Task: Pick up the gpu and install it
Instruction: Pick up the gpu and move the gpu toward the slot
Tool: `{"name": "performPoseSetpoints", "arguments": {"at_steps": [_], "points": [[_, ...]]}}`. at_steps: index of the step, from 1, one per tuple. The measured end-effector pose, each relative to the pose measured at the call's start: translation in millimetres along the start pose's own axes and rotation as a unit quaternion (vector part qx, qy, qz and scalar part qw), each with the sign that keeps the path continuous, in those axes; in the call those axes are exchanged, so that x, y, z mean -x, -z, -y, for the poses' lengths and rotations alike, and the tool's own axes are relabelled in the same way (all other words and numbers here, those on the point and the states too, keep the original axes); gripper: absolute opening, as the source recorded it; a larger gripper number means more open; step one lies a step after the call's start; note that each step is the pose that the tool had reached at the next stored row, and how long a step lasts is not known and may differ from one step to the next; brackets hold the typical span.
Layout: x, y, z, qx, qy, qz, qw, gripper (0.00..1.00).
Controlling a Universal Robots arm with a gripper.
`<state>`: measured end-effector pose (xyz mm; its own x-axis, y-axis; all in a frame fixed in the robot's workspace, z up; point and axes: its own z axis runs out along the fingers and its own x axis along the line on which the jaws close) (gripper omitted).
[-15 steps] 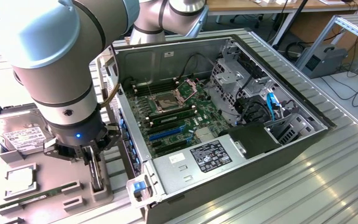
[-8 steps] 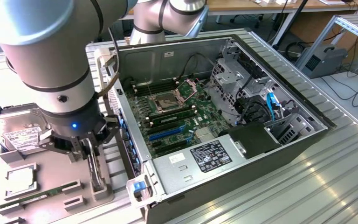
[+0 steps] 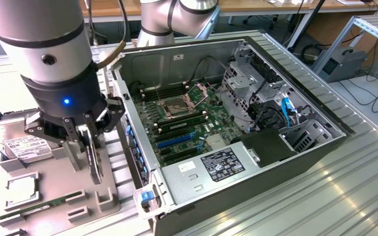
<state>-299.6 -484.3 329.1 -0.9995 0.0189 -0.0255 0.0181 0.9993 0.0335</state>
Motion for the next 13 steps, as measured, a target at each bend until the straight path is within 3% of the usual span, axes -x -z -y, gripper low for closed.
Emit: {"name": "performPoseSetpoints", "arguments": {"at_steps": [4, 13], "points": [[0.5, 19.7, -0.6, 0.0002, 0.000, 0.0000, 1.0000, 0.27], [1.3, 50.7, -1.7, 0.0002, 0.000, 0.0000, 1.0000, 0.27]]}}
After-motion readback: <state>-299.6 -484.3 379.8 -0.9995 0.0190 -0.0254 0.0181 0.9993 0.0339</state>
